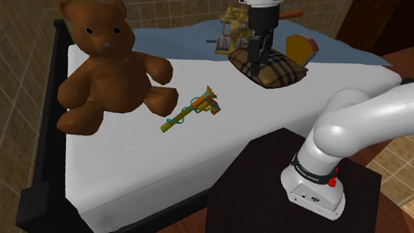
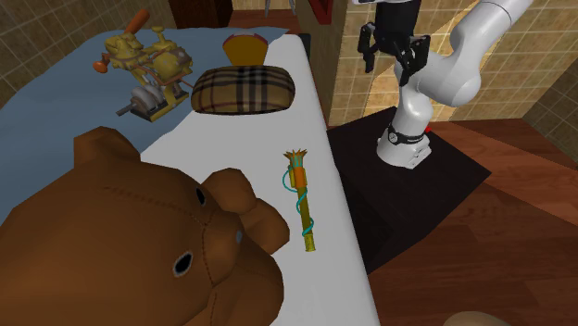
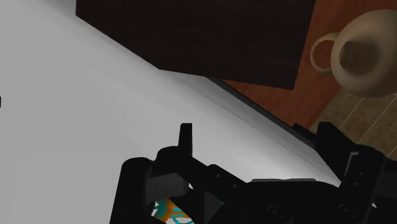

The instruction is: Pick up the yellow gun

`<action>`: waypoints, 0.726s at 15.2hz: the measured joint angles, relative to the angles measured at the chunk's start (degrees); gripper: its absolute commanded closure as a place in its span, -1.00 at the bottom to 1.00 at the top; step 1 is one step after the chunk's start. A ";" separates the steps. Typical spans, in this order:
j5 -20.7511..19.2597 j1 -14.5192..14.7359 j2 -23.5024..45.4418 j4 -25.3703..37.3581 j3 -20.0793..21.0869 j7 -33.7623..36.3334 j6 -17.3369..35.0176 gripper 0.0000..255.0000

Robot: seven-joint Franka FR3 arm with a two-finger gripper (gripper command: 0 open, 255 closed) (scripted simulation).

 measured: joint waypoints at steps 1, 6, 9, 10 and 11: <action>0.00 0.00 0.00 0.00 0.00 0.00 0.00 -1.00; -2.12 1.62 6.61 -0.89 -0.38 -5.93 7.61 -1.00; -3.84 2.54 12.02 -1.23 -0.81 -10.44 13.53 -1.00; -4.14 3.01 14.27 -0.99 -0.58 -11.52 15.65 -1.00; -4.62 3.33 16.17 -0.57 -0.60 -12.85 17.25 -1.00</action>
